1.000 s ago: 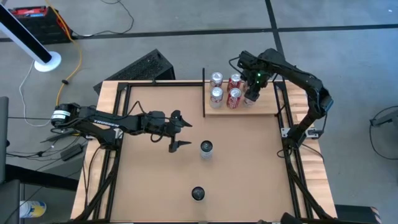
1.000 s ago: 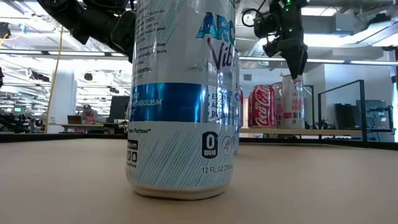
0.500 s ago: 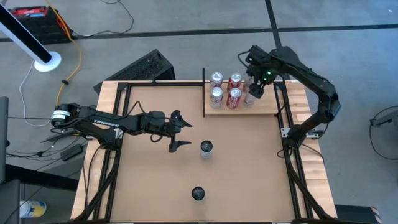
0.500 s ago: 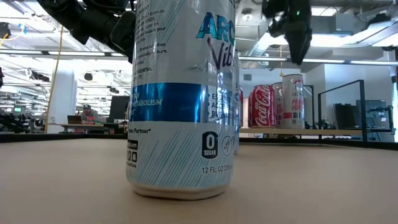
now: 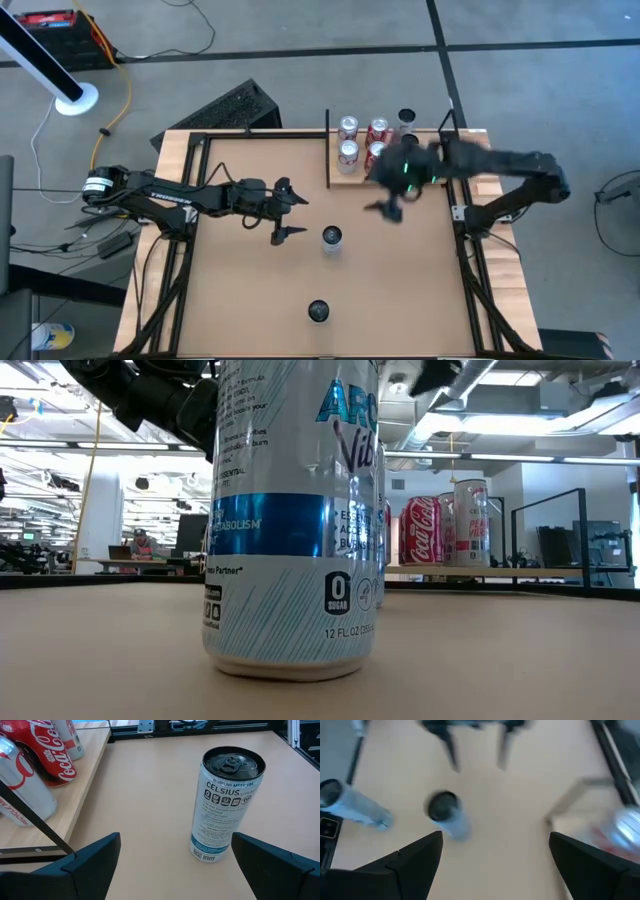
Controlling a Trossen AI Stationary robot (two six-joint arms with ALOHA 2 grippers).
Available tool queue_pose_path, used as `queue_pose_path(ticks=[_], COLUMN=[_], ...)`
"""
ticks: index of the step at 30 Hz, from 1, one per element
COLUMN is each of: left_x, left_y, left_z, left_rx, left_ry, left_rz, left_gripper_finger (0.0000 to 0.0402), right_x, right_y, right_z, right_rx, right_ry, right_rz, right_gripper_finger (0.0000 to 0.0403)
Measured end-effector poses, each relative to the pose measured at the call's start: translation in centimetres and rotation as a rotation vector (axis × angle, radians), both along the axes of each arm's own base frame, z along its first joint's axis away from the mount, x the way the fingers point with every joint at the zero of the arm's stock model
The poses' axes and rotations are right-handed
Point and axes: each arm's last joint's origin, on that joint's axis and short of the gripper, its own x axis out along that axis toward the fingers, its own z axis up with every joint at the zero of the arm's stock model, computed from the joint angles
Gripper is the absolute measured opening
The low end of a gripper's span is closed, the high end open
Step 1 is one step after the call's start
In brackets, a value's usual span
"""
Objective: Place canned beverage on shelf
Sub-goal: Put the top white-blue soda can on the shelf
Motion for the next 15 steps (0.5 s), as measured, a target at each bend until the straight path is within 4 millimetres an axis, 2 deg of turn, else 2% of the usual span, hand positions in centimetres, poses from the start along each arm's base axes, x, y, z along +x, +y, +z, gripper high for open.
queue_pose_path(ticks=[4,7,15], left_x=[0.0,0.0,-0.1], left_y=[-0.1,-0.1,-0.2], left_z=[-0.1,-0.1,-0.2], left_rx=[-0.008,-0.009,-0.021], left_ry=[0.007,0.006,0.023], left_rz=[-0.022,-0.045,-0.052], left_gripper_finger=[0.0366,0.0366,0.0366], right_x=[2.3,3.7,6.4], right_y=[4.5,6.5,7.8], right_z=[-3.6,-6.1,-10.0], right_rx=[-0.09,-0.147,-0.121], right_ry=[-0.105,-0.162,-0.137], right_rz=[0.102,0.08,0.065], right_gripper_finger=[0.0388,0.0388,0.0388])
